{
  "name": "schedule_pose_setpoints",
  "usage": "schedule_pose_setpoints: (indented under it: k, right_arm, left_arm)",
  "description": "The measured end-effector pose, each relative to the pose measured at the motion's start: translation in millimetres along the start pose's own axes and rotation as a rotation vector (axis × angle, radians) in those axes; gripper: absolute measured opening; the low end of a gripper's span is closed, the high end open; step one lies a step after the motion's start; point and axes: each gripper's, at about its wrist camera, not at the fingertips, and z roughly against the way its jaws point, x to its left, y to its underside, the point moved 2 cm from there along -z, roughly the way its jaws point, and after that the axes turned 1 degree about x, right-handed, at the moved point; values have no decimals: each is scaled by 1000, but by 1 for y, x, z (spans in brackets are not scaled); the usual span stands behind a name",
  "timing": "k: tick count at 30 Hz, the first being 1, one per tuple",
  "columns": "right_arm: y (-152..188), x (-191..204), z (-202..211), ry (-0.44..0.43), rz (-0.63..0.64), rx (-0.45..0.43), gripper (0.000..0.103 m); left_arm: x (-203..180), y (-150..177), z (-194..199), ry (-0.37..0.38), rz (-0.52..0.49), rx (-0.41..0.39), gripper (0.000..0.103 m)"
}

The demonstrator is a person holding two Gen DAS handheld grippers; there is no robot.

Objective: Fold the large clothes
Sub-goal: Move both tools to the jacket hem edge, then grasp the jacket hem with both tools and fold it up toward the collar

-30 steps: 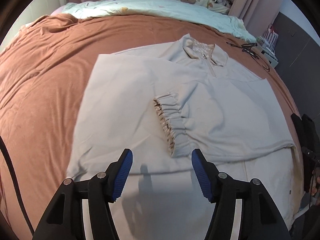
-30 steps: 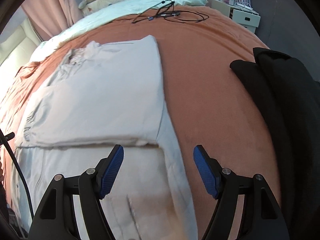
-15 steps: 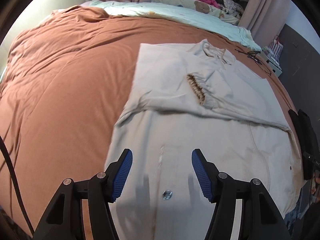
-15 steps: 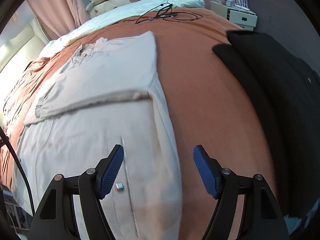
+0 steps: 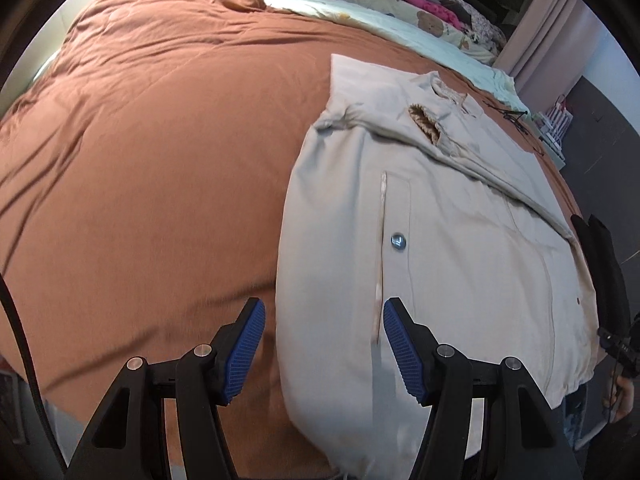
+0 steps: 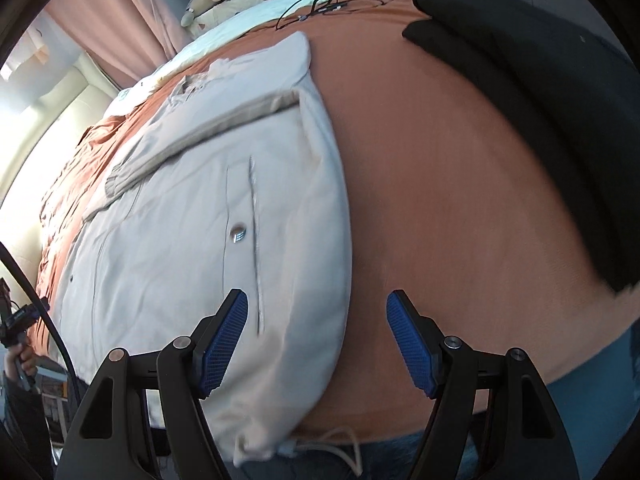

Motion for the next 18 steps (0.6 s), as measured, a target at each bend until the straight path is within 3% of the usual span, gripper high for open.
schedule_pose_setpoints:
  k: [3,5,10,18]
  right_arm:
    - [16,-2,-2,-41,-28,7,67]
    - [23,-3,-5,-64,-38,18,62]
    - [39,-2,-2,-112,-63,8,61]
    - [54,-18,-2,-151,-146,-27,52]
  left_arm:
    - [6,16,-1,39,34,13,63]
    - [8,26,-2,56,41,19,55]
    - [14,45,-5,107,77,50,40]
    - [19,49,-12,160,118,41,39]
